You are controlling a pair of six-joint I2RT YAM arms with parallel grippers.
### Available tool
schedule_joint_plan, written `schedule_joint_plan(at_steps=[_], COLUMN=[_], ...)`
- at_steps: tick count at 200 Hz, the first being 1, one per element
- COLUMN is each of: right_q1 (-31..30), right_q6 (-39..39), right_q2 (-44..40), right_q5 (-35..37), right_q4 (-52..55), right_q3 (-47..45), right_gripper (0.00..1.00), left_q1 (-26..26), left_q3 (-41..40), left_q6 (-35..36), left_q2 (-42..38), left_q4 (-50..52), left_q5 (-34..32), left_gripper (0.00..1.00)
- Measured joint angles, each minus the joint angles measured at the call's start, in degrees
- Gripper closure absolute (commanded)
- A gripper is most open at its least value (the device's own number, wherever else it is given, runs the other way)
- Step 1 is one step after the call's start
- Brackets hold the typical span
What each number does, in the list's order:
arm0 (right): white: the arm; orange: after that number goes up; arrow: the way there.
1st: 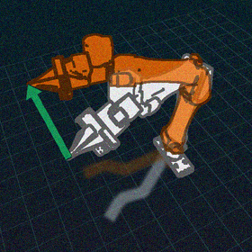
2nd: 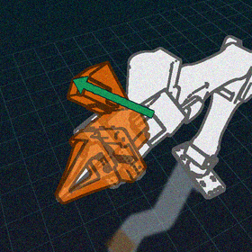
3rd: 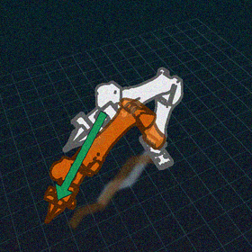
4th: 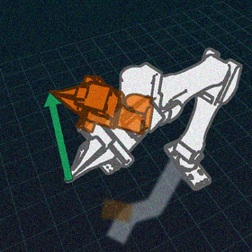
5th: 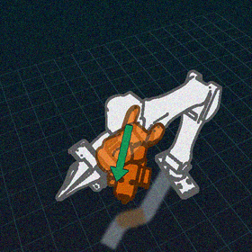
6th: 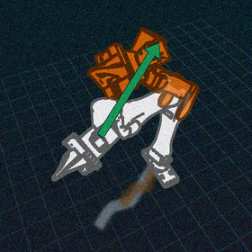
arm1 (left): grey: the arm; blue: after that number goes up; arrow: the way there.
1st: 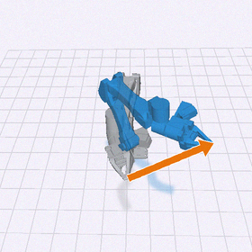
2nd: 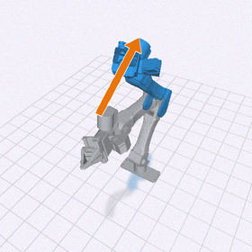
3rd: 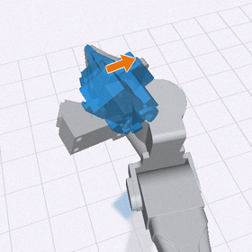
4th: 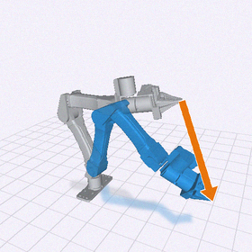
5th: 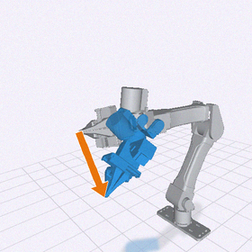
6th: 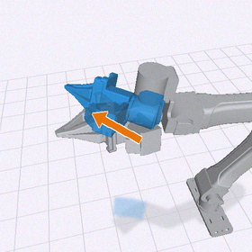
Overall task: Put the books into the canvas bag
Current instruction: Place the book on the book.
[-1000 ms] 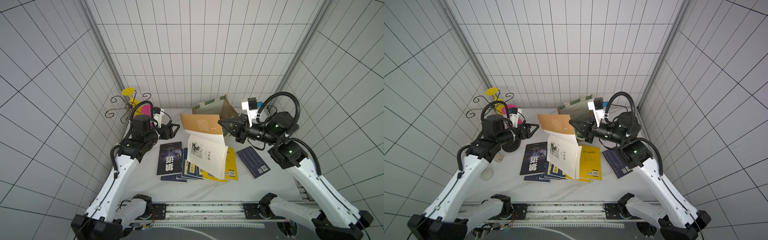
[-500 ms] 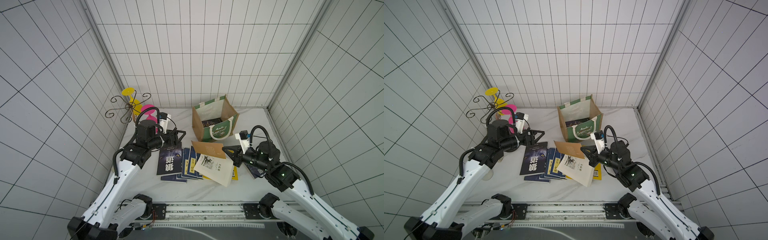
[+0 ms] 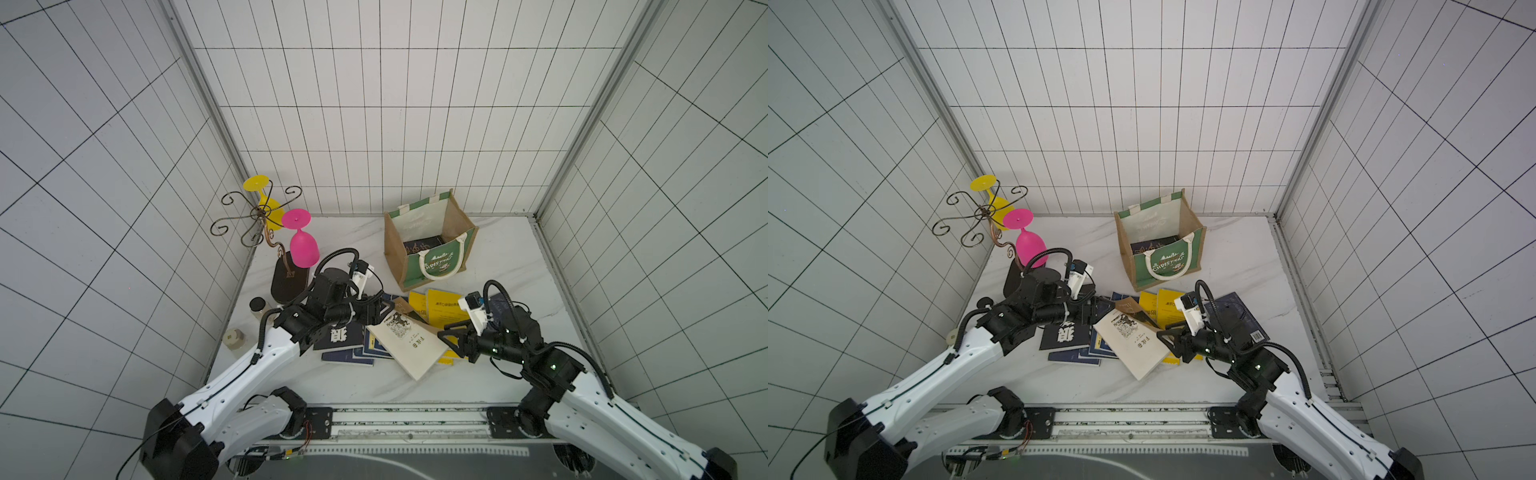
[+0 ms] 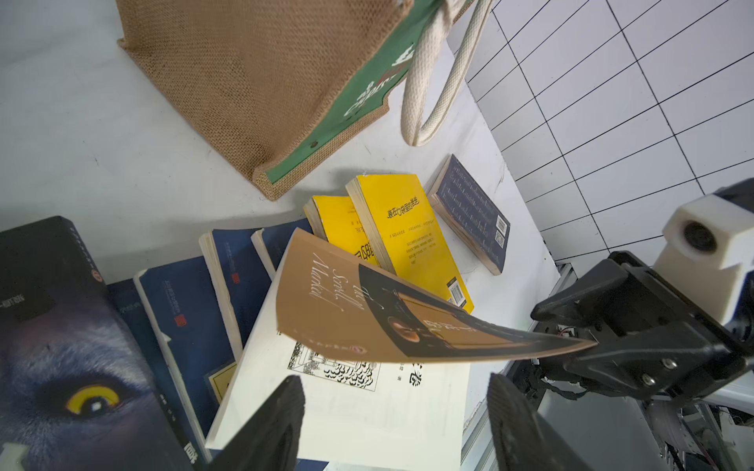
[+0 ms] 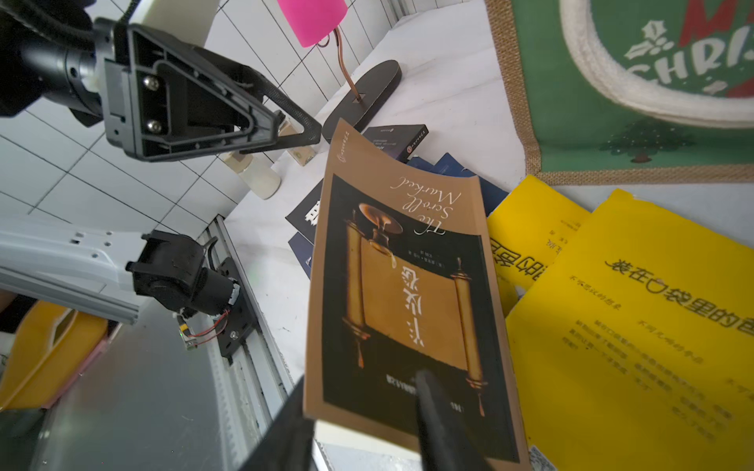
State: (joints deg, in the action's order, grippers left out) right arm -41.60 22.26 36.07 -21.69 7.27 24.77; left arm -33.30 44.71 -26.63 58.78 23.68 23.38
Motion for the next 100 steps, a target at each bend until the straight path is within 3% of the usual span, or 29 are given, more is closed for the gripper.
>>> schedule_joint_plan(at_steps=[27, 52, 78, 100], right_q1=[-0.39, -0.42, -0.42, -0.68], right_q6=[1.57, 3.08, 7.74, 14.56], right_q2=[-0.46, -0.96, -0.39, 3.02], right_q5=[-1.68, -3.06, -1.90, 0.09], right_q4=[-0.07, -0.22, -0.48, -1.75], right_q3=[-0.11, -0.11, -0.11, -1.18], right_gripper=[0.24, 0.14, 0.13, 0.08], left_q1=[-0.81, -0.87, -0.26, 0.31], left_q3=[-2.56, -4.31, -6.54, -8.66], left_q6=[-0.87, -2.16, -4.28, -4.63], left_q2=[-0.74, -1.55, -4.92, -7.08], left_q4=[-0.81, 0.44, 0.87, -1.68], left_q5=[-0.48, -2.99, -7.34, -6.03], left_gripper=[0.29, 0.31, 0.30, 0.30])
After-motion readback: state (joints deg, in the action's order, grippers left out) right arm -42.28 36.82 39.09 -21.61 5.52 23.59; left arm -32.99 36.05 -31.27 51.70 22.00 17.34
